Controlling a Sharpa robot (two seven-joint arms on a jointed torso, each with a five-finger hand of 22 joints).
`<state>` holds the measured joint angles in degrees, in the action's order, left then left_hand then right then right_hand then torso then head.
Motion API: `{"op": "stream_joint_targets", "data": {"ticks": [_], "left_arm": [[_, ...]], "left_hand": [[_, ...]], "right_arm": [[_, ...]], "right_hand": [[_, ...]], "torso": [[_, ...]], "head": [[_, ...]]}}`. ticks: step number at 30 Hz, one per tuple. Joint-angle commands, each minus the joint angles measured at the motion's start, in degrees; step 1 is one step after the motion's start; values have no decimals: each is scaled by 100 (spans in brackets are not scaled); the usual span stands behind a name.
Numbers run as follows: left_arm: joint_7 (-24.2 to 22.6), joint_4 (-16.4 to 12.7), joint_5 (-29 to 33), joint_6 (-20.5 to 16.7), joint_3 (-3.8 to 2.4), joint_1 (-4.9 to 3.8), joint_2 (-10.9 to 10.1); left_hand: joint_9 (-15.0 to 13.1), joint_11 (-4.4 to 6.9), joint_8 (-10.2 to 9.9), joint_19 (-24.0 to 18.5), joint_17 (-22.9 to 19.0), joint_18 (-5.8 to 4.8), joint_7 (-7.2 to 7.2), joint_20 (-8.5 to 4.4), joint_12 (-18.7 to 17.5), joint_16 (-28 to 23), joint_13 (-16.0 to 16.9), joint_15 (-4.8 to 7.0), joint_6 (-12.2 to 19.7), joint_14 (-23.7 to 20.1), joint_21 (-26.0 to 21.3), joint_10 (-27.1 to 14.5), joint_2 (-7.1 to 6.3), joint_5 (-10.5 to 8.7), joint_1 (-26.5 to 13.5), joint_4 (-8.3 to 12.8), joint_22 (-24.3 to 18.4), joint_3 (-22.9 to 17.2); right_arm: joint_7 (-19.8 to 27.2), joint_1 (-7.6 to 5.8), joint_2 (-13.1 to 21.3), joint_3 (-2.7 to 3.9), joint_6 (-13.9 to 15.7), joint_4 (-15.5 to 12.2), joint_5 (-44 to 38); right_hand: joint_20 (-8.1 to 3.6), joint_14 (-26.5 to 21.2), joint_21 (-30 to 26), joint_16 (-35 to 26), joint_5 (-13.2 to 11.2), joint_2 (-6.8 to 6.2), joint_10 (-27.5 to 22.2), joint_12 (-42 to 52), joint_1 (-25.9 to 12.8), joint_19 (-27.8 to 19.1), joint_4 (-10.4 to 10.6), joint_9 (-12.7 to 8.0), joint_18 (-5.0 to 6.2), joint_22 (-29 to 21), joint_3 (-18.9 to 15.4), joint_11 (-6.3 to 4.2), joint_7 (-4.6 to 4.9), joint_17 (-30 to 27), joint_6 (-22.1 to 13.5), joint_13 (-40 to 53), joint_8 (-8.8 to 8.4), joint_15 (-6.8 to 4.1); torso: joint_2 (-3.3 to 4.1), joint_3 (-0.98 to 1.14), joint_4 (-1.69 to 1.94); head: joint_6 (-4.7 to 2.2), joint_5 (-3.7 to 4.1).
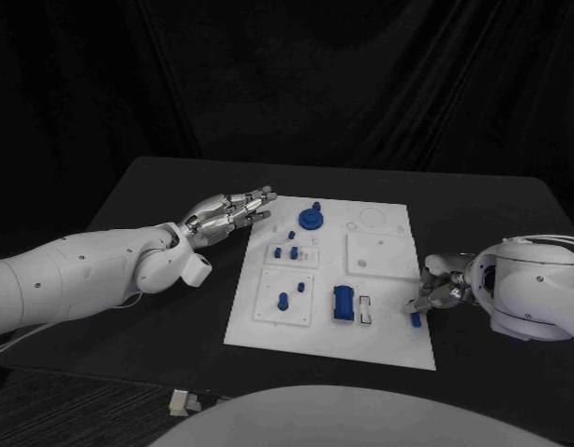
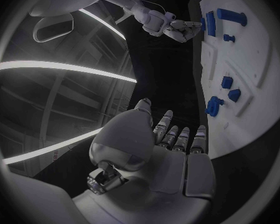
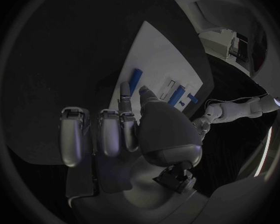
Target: Assemble the parts on the task board
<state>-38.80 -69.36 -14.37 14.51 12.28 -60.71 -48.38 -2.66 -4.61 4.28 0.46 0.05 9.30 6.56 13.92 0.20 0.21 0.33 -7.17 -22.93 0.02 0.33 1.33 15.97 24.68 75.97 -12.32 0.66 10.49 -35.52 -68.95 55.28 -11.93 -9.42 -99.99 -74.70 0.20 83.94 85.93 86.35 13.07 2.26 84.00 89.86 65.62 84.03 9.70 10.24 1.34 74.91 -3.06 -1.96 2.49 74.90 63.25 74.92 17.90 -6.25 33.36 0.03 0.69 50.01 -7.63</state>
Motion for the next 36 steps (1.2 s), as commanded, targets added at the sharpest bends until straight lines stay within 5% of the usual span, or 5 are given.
{"op": "stream_joint_targets", "data": {"ticks": [1, 11, 18, 26, 36], "left_arm": [[-142, -13, 36, 38, -6, 6, 13], [-138, -19, 36, 37, -6, 6, 3], [-138, -20, 36, 41, -6, 6, 6], [-140, -15, 36, 49, -6, 6, 14], [-126, -10, 36, 54, -6, 6, 14]], "left_hand": [[-9, -47, 33, 1, -5, 104, 8, -40, 21, -21, 9, 38, -43, -2, 6, 10, 4, 19, 35, 41, -1, -6], [-9, -53, 34, 0, -5, 103, 13, -38, 22, -21, 10, 32, -43, -2, 5, 14, 7, 19, 35, 42, -3, -6], [-9, -53, 34, 0, -5, 103, 13, -38, 22, -21, 10, 32, -43, -2, 5, 14, 7, 19, 35, 42, -3, -6], [-7, -60, 33, 0, -5, 103, 19, -35, 22, -21, 10, 27, -35, -2, 5, 14, 11, 21, 36, 45, -3, -8], [-6, -65, 32, 0, -5, 102, 23, -33, 22, -21, 10, 24, -30, -2, 5, 15, 26, 27, 41, 50, -3, -17]], "right_arm": [[-113, 59, -13, 1, -76, 11, -45], [-108, 216, -93, 0, -4, 57, -46], [-74, 266, -106, 0, 203, -5, -46], [-12, 280, -86, 1, 583, -138, -46], [137, 280, 2, 2, 1135, -313, 485]], "right_hand": [[26, 458, -40, -38, 37, 5, 600, 14, 48, 394, -53, 11, -18, 1355, 17, 35, 3, 662, -44, 1508, -58, 37], [108, 419, -169, -131, 478, -50, 600, 14, 281, 335, -394, 39, 14, 1311, 225, 107, 96, 462, -284, 1508, -412, 135], [215, 414, -259, -143, 1335, -159, 600, 14, 602, 297, -865, 73, 35, 1282, 576, 214, 247, 424, -689, 1508, -624, 247], [277, 411, -280, -118, 2184, -245, 600, 14, 636, 288, -1361, 424, 42, 1277, 1191, 283, 321, 432, -1095, 1508, -215, 309], [295, 414, -243, -89, 2297, -341, 600, 14, 177, 304, -1676, 741, 33, 1289, 2199, 285, 312, 447, -1211, 1508, 252, 318]], "torso": [[1, -1, 1], [1, 1, -1], [1, 0, 0], [0, -1, -1], [-4, 0, 0]], "head": [[-1, 6], [-1, 2], [-1, 5], [-1, 12], [-1, 9]]}}
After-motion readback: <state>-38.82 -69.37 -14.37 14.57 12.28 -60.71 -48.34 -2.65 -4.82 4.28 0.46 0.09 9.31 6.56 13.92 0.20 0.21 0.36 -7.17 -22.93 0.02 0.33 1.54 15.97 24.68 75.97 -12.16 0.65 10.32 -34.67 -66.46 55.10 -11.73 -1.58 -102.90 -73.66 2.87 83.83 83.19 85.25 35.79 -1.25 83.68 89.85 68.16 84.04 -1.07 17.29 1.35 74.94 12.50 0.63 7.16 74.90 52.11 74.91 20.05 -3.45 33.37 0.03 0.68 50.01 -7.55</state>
